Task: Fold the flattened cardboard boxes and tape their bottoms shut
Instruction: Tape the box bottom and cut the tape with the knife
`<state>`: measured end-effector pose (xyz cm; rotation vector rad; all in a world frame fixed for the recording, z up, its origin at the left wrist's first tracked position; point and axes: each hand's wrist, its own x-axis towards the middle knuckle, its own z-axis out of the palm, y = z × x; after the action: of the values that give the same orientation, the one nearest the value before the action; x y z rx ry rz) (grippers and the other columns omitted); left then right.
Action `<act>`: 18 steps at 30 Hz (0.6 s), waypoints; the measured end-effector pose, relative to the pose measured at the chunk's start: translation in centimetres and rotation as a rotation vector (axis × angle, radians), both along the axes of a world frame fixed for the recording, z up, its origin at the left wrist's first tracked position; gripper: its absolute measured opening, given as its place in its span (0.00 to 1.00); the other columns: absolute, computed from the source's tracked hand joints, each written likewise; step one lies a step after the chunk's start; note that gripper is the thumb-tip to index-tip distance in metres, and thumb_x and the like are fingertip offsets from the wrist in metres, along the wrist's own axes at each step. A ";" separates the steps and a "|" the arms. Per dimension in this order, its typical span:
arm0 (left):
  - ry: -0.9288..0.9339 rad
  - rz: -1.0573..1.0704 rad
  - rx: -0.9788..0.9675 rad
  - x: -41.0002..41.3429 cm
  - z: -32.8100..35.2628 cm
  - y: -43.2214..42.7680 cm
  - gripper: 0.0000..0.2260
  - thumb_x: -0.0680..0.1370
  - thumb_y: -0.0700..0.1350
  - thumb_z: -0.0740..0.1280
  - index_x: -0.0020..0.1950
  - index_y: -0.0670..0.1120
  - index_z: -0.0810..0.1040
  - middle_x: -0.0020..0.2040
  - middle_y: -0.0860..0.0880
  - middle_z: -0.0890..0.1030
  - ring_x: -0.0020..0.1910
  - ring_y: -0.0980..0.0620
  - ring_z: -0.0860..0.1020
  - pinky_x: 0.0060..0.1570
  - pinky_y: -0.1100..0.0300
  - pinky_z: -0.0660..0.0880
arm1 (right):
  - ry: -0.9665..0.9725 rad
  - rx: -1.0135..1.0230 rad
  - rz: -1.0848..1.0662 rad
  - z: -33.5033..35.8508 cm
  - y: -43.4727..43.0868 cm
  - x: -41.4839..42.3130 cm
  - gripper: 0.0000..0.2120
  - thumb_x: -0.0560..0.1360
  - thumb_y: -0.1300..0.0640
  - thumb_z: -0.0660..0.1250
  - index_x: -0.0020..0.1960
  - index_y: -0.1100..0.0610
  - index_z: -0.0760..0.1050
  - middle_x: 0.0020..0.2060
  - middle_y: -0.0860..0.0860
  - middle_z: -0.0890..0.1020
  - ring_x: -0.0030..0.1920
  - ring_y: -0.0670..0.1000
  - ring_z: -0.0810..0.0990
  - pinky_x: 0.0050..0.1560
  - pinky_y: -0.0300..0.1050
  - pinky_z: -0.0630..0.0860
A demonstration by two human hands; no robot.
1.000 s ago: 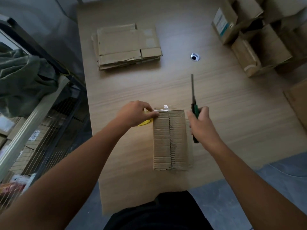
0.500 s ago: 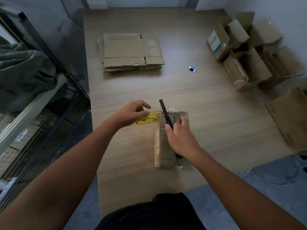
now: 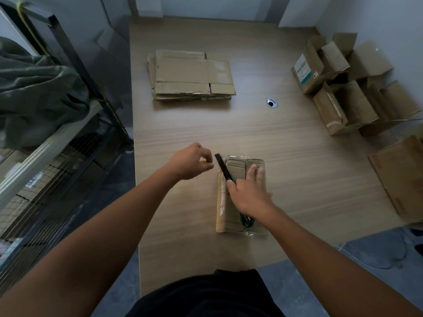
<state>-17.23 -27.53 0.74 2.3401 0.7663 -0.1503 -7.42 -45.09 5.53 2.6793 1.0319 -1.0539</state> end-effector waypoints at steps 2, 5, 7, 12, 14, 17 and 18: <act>-0.027 0.005 0.017 -0.5 0.9 -0.5 0.06 0.79 0.56 0.70 0.50 0.56 0.80 0.55 0.53 0.73 0.53 0.52 0.76 0.52 0.53 0.75 | 0.020 -0.015 -0.003 0.1 0.1 0.1 0.27 0.85 0.41 0.47 0.69 0.56 0.74 0.81 0.56 0.35 0.79 0.59 0.29 0.71 0.79 0.48; -0.039 0.013 0.033 -1.8 2.5 -1.8 0.06 0.79 0.56 0.69 0.50 0.56 0.80 0.55 0.54 0.73 0.52 0.53 0.76 0.52 0.54 0.76 | 0.063 0.021 -0.004 0.0 -0.4 0.6 0.26 0.85 0.41 0.48 0.70 0.54 0.74 0.81 0.55 0.36 0.79 0.59 0.29 0.71 0.78 0.47; -0.041 0.021 0.031 -2.6 3.5 -3.0 0.06 0.80 0.56 0.68 0.52 0.55 0.80 0.57 0.53 0.74 0.53 0.53 0.76 0.54 0.53 0.77 | 0.077 0.138 -0.030 0.0 -1.2 1.2 0.26 0.85 0.40 0.48 0.70 0.54 0.74 0.82 0.55 0.40 0.81 0.58 0.34 0.73 0.77 0.47; -0.157 0.091 -0.105 -3.4 6.8 -7.0 0.07 0.81 0.54 0.67 0.53 0.53 0.82 0.58 0.52 0.74 0.54 0.54 0.75 0.55 0.54 0.73 | -0.032 0.544 -0.105 0.9 -4.5 1.6 0.23 0.84 0.40 0.52 0.64 0.52 0.77 0.73 0.52 0.72 0.75 0.56 0.66 0.73 0.73 0.54; -0.180 0.078 -0.129 -3.1 8.2 -9.1 0.06 0.81 0.53 0.67 0.52 0.53 0.83 0.58 0.53 0.74 0.51 0.58 0.74 0.52 0.56 0.72 | -0.016 0.702 -0.140 1.9 -6.6 1.3 0.19 0.83 0.39 0.54 0.53 0.50 0.78 0.53 0.48 0.82 0.58 0.54 0.79 0.68 0.67 0.66; -0.182 0.035 -0.138 -2.4 9.9 -12.3 0.06 0.81 0.51 0.67 0.53 0.53 0.83 0.58 0.53 0.73 0.50 0.57 0.73 0.47 0.60 0.70 | 0.327 0.880 -0.297 3.9 -9.8 1.1 0.13 0.84 0.43 0.58 0.48 0.49 0.74 0.40 0.48 0.82 0.42 0.49 0.81 0.49 0.52 0.77; -0.189 0.022 -0.145 -2.1 10.4 -13.3 0.05 0.81 0.50 0.67 0.53 0.53 0.82 0.58 0.53 0.72 0.49 0.58 0.73 0.46 0.62 0.69 | 0.462 0.914 -0.350 4.6 -10.8 1.1 0.11 0.84 0.45 0.60 0.49 0.50 0.74 0.38 0.50 0.80 0.38 0.49 0.80 0.46 0.52 0.78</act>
<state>-19.36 -40.84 11.09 2.1710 0.6649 0.0247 -6.30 -55.88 10.10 3.5217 1.4208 -1.6362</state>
